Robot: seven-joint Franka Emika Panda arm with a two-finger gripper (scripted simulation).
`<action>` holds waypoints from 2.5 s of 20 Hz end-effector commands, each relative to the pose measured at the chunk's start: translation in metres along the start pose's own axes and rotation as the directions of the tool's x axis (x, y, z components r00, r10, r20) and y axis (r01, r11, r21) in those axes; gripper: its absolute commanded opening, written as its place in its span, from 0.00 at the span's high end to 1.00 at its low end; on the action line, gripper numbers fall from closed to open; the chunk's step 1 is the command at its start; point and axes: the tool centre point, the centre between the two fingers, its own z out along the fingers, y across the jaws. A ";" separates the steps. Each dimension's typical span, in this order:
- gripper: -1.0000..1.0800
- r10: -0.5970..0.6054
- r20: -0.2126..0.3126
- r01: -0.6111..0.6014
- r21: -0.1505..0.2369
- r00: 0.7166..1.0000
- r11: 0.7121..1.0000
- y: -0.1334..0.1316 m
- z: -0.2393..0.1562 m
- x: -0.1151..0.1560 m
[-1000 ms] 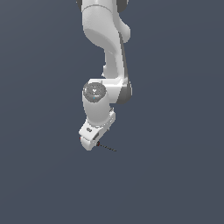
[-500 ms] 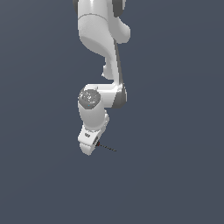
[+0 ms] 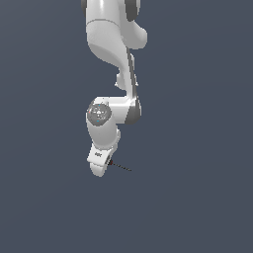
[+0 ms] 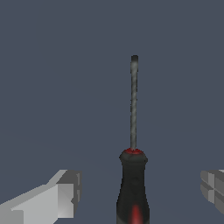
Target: Pick up the object and move it to a goal position.
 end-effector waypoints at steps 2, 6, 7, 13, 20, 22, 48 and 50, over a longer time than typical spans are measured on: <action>0.04 0.000 0.000 0.000 0.000 1.000 1.000 0.000 0.001 0.000; 0.04 -0.001 0.000 0.001 0.000 1.000 1.000 0.000 0.013 0.000; 0.04 -0.002 0.000 0.002 0.000 1.000 1.000 0.000 0.018 0.000; 0.04 -0.005 0.000 0.005 0.000 1.000 1.000 -0.001 0.046 0.000; 1.00 -0.005 0.000 0.005 0.000 1.000 1.000 0.000 0.050 0.000; 1.00 -0.005 0.000 0.005 0.000 1.000 1.000 0.000 0.050 0.000; 1.00 -0.006 0.002 0.006 -0.001 1.000 1.000 -0.041 -0.030 0.038; 1.00 -0.006 0.003 0.006 -0.001 1.000 1.000 -0.050 -0.049 0.047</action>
